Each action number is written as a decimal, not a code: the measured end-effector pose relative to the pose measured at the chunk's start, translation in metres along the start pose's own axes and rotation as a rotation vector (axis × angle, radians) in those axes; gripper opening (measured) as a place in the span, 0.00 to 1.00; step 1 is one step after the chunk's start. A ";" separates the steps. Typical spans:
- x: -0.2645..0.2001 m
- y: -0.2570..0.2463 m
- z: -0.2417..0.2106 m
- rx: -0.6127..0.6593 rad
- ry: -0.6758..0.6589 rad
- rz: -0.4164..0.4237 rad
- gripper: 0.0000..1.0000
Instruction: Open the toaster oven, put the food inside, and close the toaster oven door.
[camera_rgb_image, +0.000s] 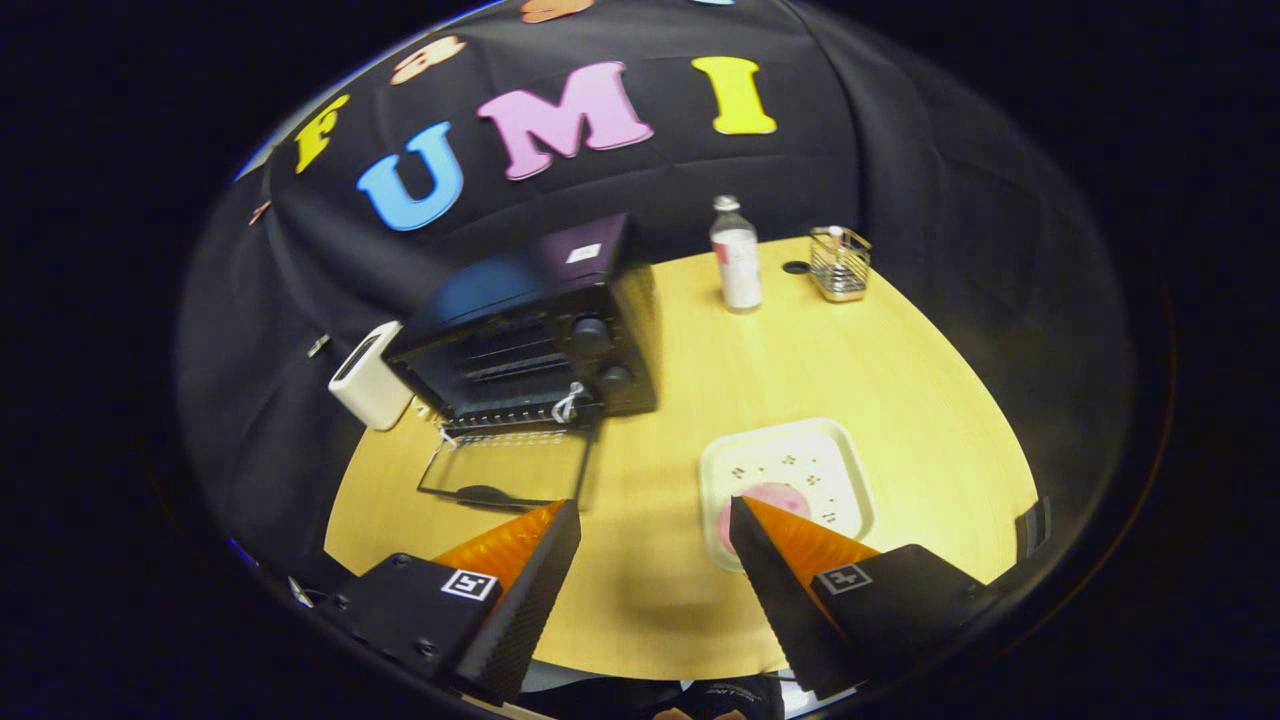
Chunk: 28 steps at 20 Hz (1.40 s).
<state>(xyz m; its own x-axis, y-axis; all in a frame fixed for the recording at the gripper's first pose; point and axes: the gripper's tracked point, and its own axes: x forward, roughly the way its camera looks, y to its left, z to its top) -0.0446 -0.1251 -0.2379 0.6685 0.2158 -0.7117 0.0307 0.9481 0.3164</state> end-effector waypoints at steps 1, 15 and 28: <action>0.003 -0.020 0.001 0.027 0.015 -0.018 0.99; 0.081 -0.132 -0.025 0.052 0.239 0.058 0.99; 0.106 -0.130 -0.039 0.057 0.305 0.084 0.73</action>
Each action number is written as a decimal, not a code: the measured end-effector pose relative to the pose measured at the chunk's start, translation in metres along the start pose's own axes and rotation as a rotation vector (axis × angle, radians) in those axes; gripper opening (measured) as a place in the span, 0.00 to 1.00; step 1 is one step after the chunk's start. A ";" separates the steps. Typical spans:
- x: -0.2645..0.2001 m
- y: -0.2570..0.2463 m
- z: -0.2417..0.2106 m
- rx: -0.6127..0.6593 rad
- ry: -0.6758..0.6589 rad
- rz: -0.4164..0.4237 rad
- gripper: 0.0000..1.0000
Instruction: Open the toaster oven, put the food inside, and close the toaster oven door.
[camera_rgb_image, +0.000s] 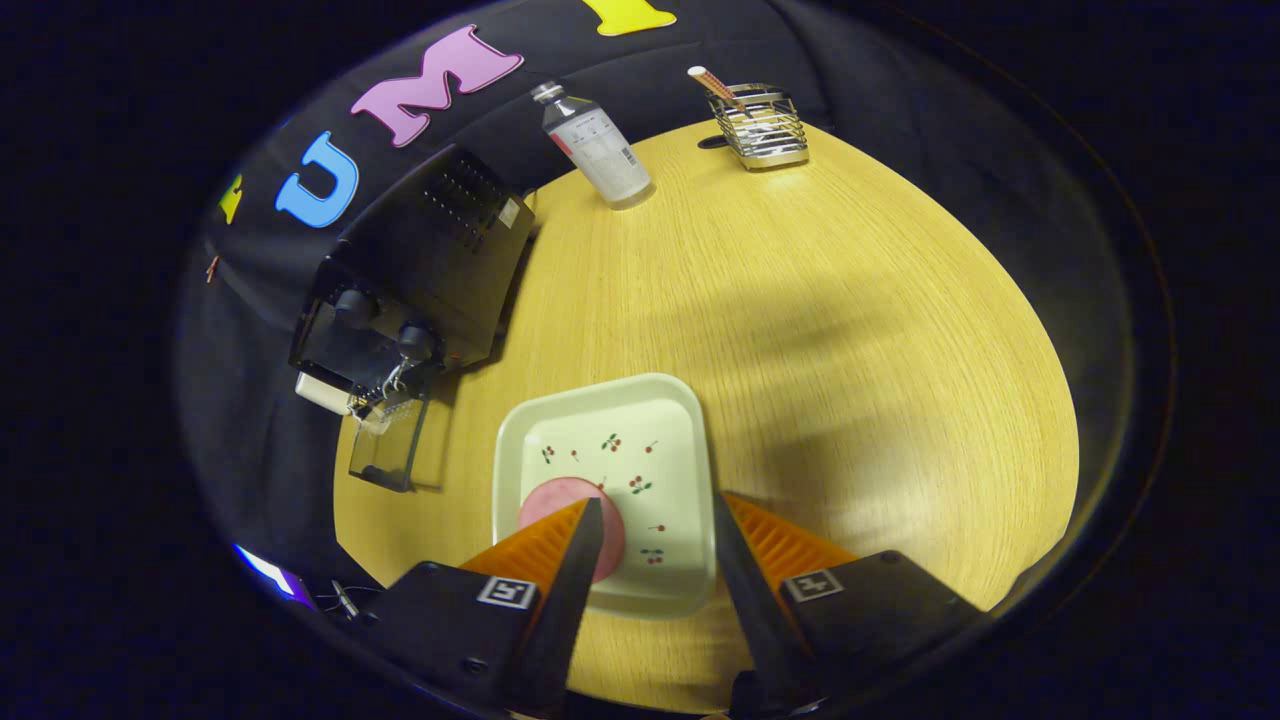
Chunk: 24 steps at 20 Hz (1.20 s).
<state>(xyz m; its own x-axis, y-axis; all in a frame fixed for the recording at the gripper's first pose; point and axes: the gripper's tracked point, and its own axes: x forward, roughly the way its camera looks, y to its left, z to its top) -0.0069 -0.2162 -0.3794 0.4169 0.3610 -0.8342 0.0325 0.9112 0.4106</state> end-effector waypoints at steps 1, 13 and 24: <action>0.001 -0.001 0.000 0.000 -0.002 -0.010 0.63; 0.001 -0.017 -0.001 -0.038 0.002 -0.184 0.12; 0.007 0.003 -0.008 0.270 0.001 -0.047 0.06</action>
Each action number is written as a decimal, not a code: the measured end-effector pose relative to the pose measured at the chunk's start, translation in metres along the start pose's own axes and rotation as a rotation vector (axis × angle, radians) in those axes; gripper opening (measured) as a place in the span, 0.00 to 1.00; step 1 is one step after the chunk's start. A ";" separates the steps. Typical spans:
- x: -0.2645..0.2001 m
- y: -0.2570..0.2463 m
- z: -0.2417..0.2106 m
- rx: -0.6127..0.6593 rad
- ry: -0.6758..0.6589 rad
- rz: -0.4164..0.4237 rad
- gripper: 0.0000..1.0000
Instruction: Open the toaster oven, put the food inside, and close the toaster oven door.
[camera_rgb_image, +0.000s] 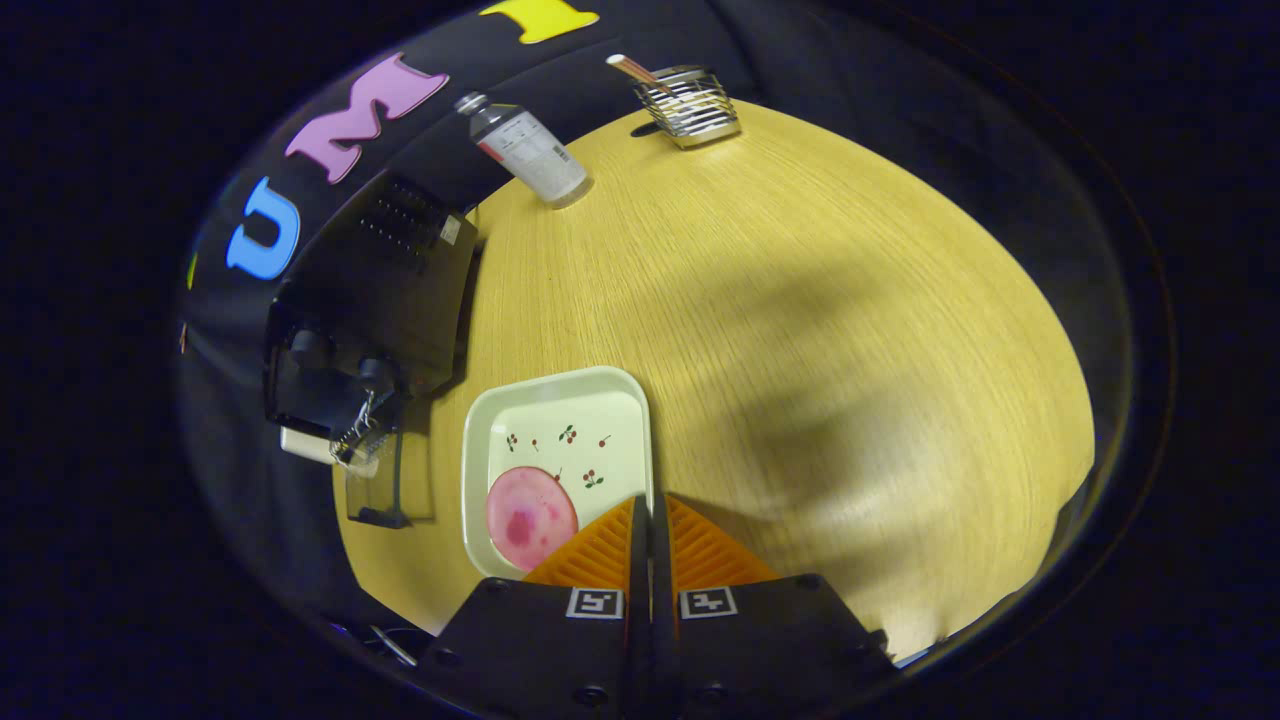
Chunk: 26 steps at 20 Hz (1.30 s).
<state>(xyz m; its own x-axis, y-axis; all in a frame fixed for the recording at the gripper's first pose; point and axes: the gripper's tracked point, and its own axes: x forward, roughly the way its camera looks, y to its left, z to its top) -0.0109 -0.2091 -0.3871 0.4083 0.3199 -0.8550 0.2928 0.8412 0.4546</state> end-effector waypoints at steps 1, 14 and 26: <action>0.001 0.001 -0.001 0.028 -0.001 0.009 0.07; -0.042 0.051 0.016 0.284 -0.139 0.115 0.06; -0.075 0.130 -0.033 0.333 -0.232 0.206 0.06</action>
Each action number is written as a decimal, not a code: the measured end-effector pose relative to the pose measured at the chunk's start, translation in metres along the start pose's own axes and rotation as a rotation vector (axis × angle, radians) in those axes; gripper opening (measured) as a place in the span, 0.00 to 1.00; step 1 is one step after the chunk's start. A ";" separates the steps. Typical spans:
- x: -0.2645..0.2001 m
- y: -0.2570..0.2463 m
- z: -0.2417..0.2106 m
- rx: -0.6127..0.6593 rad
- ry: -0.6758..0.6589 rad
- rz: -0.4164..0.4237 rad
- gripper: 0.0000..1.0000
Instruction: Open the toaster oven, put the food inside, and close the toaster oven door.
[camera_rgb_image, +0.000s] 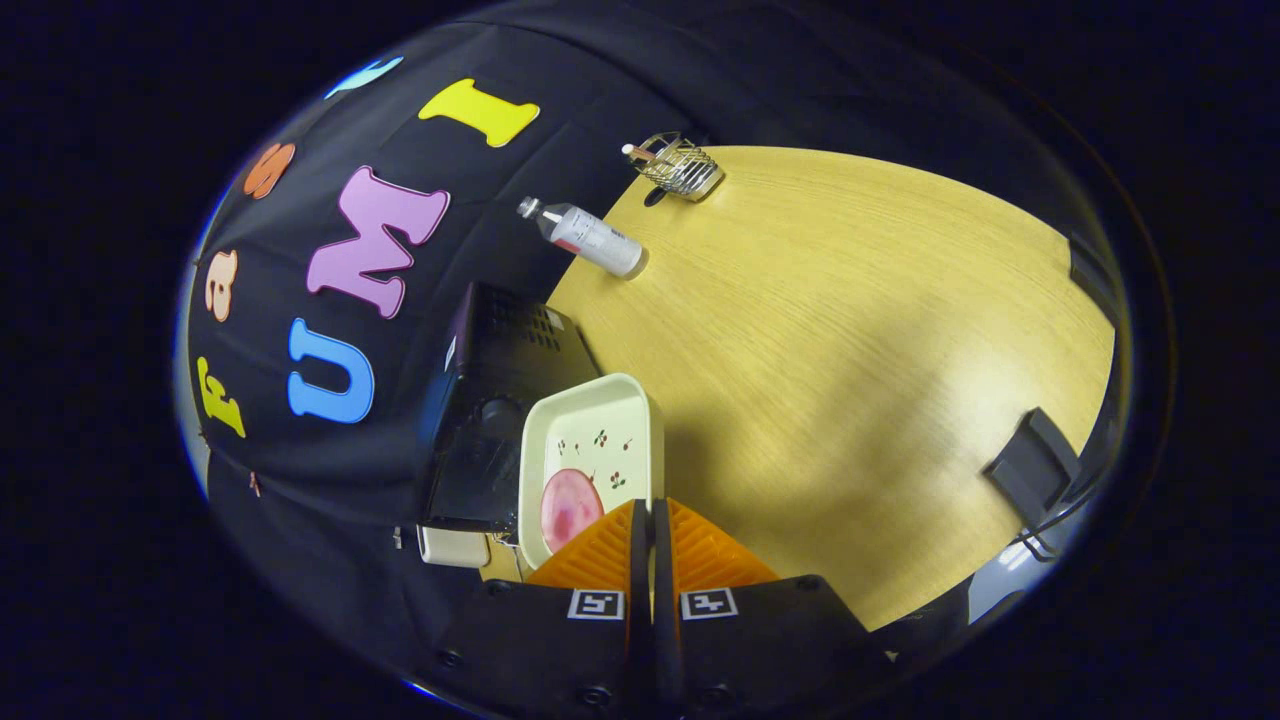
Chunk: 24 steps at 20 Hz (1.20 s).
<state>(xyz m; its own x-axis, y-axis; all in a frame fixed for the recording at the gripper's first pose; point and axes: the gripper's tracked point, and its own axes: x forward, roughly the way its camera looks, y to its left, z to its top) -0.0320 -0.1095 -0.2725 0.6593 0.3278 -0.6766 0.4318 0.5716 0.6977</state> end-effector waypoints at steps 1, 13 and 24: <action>0.002 0.006 -0.010 0.008 0.007 0.008 0.06; 0.071 0.099 -0.092 -0.028 0.084 0.090 0.06; 0.155 0.145 -0.079 0.088 -0.060 0.112 0.06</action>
<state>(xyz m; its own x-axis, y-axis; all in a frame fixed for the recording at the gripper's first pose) 0.0843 0.0835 -0.2950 0.7410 0.3383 -0.5801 0.4039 0.4655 0.7875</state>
